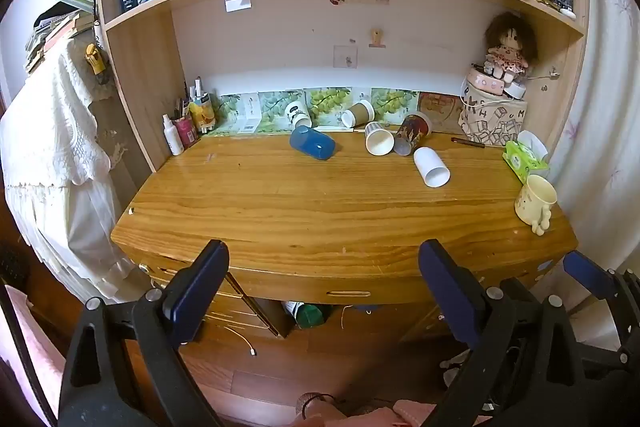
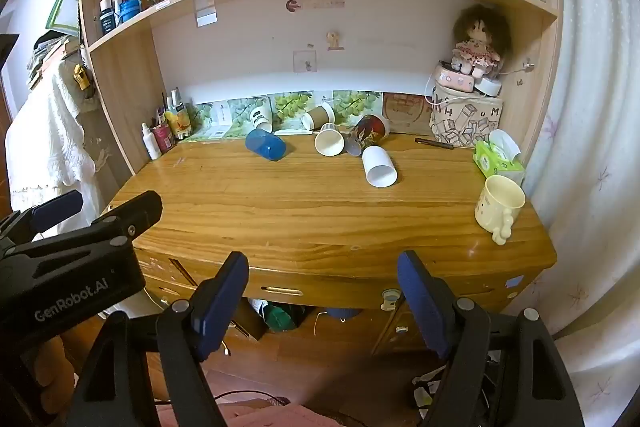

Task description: Flip cup upright

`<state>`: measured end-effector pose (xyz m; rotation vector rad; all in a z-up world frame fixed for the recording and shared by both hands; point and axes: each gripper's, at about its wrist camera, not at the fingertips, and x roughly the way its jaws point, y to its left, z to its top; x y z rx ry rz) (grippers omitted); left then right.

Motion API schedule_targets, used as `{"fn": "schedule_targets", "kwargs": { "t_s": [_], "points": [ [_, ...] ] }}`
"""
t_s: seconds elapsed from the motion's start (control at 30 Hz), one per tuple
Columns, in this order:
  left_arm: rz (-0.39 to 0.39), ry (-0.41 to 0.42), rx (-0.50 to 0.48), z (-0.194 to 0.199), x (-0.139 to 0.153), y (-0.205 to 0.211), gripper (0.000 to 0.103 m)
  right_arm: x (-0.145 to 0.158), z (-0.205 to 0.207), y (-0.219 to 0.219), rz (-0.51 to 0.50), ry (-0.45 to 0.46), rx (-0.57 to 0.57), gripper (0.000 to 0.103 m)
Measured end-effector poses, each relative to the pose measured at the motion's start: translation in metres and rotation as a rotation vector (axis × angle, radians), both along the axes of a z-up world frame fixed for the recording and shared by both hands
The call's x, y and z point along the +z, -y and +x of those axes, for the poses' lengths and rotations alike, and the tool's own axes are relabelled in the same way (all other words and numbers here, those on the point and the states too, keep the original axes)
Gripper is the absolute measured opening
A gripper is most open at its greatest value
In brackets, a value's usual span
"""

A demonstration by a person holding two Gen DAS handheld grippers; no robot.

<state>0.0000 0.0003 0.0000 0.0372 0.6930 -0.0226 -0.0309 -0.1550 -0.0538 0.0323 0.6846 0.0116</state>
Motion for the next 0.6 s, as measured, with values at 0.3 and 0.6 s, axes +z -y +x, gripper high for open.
{"fn": "schedule_targets", "kwargs": {
  "t_s": [0.3,0.6],
  "points": [
    [-0.003,-0.014,0.0,0.0007,-0.0009,-0.0005,0.097,0.0002,-0.0004,0.0004,-0.004,-0.007,0.001,0.078],
    [-0.027,-0.02,0.021,-0.008,-0.0064,0.0064,0.097,0.0023,0.0006,0.0026,-0.005,-0.007,0.004,0.078]
  ]
}}
